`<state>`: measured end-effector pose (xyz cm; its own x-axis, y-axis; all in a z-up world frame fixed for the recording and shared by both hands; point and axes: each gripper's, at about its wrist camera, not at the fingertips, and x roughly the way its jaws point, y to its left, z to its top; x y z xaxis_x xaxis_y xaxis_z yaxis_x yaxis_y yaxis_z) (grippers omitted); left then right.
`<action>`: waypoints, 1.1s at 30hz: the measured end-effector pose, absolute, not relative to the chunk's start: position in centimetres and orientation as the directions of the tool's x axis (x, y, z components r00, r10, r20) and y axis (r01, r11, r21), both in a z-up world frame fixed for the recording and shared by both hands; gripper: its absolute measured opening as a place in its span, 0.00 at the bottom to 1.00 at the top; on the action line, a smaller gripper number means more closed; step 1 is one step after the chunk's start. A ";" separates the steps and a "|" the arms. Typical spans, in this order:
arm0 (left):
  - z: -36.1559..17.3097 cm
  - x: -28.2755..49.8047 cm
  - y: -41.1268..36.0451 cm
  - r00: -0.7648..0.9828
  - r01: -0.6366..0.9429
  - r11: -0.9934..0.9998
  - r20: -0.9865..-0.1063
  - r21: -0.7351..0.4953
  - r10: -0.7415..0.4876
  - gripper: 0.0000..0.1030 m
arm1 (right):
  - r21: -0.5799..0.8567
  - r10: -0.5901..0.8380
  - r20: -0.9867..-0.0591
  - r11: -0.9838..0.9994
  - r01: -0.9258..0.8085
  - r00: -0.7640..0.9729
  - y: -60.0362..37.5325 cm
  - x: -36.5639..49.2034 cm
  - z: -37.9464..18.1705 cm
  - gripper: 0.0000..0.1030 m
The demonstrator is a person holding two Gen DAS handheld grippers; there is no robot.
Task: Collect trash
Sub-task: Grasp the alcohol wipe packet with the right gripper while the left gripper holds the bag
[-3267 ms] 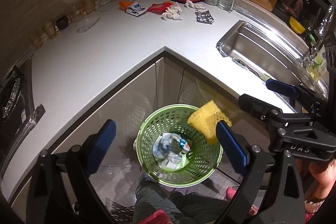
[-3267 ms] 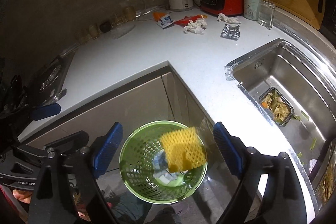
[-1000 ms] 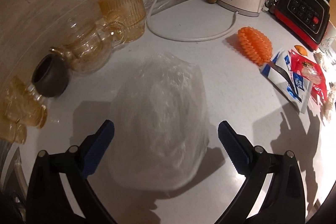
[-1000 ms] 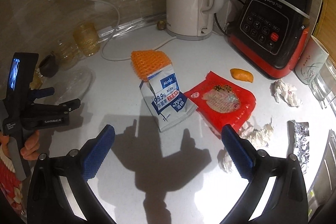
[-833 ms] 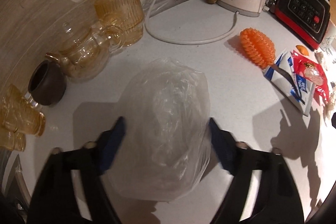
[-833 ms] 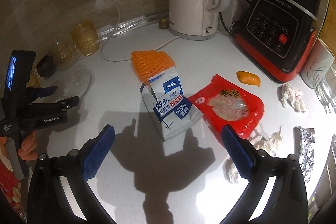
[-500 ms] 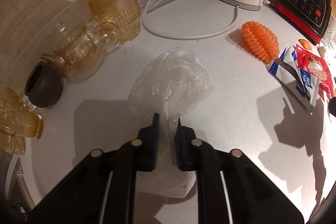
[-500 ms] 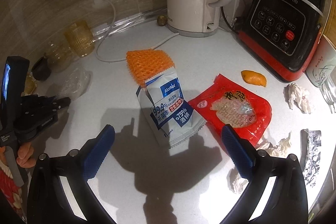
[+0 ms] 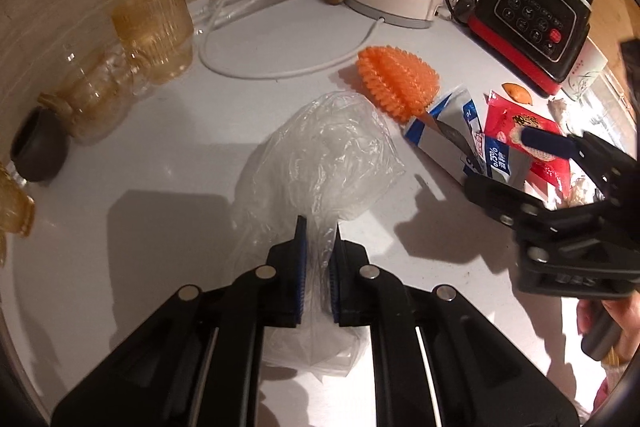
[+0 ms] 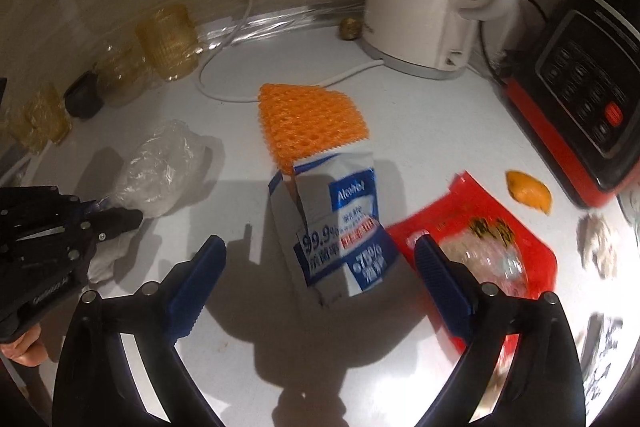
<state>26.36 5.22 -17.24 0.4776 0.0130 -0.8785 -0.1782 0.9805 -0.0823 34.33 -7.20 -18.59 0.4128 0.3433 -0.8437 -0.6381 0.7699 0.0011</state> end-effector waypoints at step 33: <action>-11.7 14.4 -2.3 0.537 -0.120 0.988 -0.844 -0.093 -0.015 0.09 | 0.184 0.473 -0.782 0.797 -0.575 0.405 -16.4 20.5 -11.7 0.30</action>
<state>14.44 -2.31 -11.67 0.5368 -0.0147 -0.8436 -0.1197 0.9884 -0.0934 20.50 -16.43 -11.70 0.4051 0.4729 -0.7824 -0.5749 0.7972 0.1842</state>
